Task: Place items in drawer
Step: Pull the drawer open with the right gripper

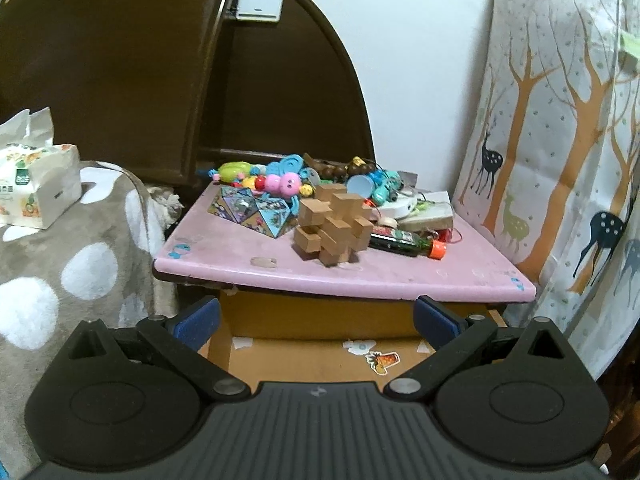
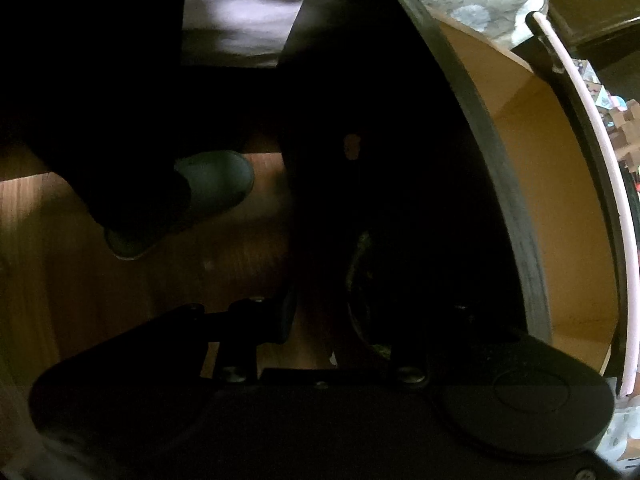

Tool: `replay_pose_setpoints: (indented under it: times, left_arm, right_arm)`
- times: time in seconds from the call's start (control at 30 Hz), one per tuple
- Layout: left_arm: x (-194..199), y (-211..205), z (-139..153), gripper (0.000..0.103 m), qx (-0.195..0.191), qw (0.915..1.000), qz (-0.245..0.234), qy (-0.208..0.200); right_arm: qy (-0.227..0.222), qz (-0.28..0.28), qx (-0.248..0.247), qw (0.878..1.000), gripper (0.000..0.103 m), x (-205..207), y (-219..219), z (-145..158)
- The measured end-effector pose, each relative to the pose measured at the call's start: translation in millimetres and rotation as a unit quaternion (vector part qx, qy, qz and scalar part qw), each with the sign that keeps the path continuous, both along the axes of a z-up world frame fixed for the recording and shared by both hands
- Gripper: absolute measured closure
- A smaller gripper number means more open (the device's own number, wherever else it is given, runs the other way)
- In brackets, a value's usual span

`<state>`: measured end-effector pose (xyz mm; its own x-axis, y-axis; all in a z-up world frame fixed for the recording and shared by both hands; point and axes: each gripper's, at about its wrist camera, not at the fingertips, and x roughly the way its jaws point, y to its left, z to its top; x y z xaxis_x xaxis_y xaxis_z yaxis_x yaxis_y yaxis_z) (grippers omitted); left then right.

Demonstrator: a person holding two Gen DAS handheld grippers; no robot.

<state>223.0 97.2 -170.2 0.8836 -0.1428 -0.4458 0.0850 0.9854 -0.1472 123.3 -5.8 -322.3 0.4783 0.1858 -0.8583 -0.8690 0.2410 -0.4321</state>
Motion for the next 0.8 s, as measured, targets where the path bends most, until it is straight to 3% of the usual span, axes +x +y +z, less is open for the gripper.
replay_pose_setpoints:
  times: [0.27, 0.47, 0.8]
  left_arm:
    - [10.8, -23.7, -10.8, 0.000, 0.013, 0.9992, -0.021, 0.031]
    - [44.3, -29.0, -2.4, 0.000, -0.020, 0.9983, 0.006, 0.055]
    - [127.1, -58.7, 21.4, 0.000, 0.055, 0.9964, 0.031, 0.057]
  right_arm:
    - [0.005, -0.011, 0.055, 0.998, 0.049, -3.3, -10.3, 2.9]
    - [0.012, -0.020, 0.101, 0.995, 0.051, -2.6, -18.7, 6.1]
    - [0.042, -0.053, 0.179, 0.982, 0.058, 2.5, -35.4, 20.8]
